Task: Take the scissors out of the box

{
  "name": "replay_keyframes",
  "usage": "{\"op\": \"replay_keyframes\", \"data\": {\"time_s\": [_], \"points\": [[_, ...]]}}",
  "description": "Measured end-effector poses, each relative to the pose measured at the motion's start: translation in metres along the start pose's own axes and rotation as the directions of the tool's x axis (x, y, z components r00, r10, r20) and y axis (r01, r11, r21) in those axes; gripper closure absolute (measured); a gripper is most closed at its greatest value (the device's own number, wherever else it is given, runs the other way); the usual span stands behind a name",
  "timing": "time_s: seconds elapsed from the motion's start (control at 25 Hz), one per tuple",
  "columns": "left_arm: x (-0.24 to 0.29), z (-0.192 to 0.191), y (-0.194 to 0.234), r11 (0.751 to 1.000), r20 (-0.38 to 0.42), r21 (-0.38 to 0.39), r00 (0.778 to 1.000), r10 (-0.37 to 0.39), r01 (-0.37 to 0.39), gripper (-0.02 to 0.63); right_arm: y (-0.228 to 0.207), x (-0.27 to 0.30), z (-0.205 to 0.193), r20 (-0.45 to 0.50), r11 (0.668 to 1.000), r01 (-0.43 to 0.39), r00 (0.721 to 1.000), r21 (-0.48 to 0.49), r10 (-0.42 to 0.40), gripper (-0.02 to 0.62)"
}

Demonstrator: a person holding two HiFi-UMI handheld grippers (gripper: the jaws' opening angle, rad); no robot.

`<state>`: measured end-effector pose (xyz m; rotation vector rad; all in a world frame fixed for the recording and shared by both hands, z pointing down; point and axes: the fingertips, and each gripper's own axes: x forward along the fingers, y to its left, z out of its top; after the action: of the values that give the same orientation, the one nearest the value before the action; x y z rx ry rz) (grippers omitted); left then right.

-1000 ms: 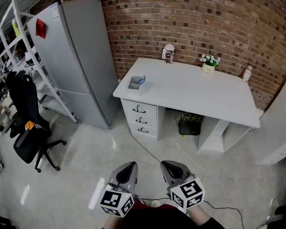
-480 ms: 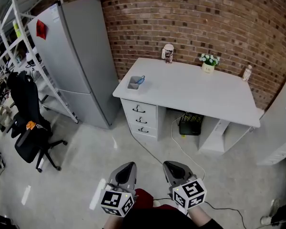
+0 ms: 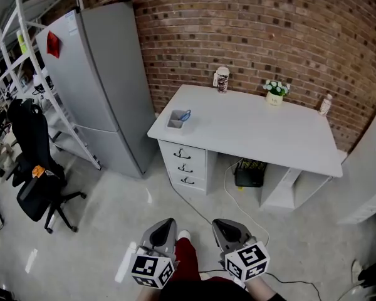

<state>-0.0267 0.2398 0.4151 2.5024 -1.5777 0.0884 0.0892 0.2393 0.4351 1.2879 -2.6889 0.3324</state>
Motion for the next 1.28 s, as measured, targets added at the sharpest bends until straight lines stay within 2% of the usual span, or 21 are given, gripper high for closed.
{"op": "replay_keyframes", "data": {"time_s": [0.2, 0.52, 1.28], "points": [[0.029, 0.003, 0.015, 1.0, -0.003, -0.009, 1.0, -0.012, 0.012, 0.603, -0.016, 0.026, 0.001, -0.019, 1.0, 0.004, 1.0, 0.004, -0.004, 0.587], [0.078, 0.009, 0.064, 1.0, -0.015, -0.009, 1.0, -0.008, 0.008, 0.603, -0.034, 0.095, 0.013, -0.04, 1.0, -0.011, 0.999, 0.006, 0.011, 0.586], [0.187, 0.035, 0.164, 0.998, -0.05, -0.012, 0.997, -0.065, 0.064, 0.603, -0.079, 0.227, 0.047, -0.071, 0.999, 0.043, 0.997, 0.016, -0.042, 0.586]]}}
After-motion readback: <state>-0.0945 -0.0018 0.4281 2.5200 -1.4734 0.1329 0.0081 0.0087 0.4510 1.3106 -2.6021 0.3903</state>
